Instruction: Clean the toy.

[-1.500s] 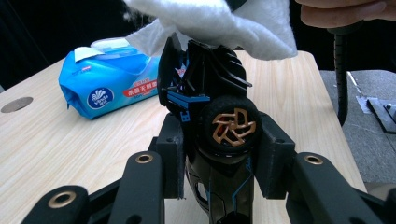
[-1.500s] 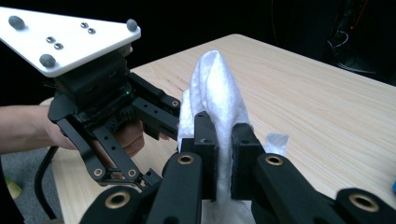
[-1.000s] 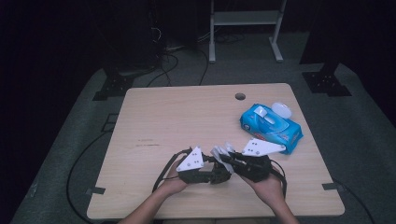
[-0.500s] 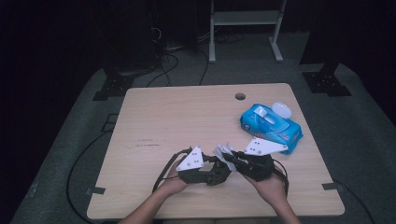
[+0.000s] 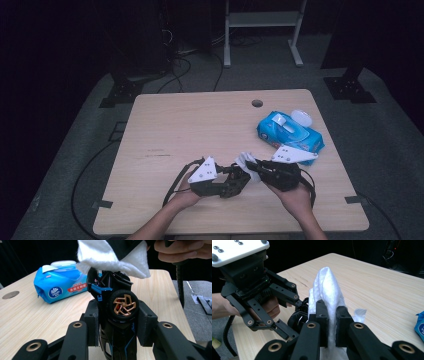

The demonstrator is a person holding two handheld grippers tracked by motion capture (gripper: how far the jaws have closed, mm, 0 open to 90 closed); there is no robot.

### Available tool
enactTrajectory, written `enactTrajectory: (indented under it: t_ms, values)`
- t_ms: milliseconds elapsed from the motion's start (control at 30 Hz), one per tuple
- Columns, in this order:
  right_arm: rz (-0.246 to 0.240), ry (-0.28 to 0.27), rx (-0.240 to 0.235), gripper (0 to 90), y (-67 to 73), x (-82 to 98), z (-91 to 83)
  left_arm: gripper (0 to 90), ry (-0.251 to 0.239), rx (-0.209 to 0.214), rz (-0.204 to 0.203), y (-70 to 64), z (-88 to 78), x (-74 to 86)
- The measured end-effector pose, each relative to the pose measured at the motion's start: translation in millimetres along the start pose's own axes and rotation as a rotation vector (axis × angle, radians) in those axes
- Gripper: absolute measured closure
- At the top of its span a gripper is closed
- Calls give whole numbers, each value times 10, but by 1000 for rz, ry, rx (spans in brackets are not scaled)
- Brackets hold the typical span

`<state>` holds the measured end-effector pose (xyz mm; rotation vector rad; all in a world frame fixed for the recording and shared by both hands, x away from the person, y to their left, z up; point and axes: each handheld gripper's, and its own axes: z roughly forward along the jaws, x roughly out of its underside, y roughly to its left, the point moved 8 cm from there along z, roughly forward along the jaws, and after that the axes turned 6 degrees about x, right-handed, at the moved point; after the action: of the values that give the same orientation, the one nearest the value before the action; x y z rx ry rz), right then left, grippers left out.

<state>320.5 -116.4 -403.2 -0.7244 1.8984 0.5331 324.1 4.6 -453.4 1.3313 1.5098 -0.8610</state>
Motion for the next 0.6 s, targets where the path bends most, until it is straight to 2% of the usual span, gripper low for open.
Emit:
enactTrajectory:
  t_ms: [600]
  values:
    - [18, 7, 0, 835, -33, 49, 42, 611, -18, -44, -56, 148, -94, 22]
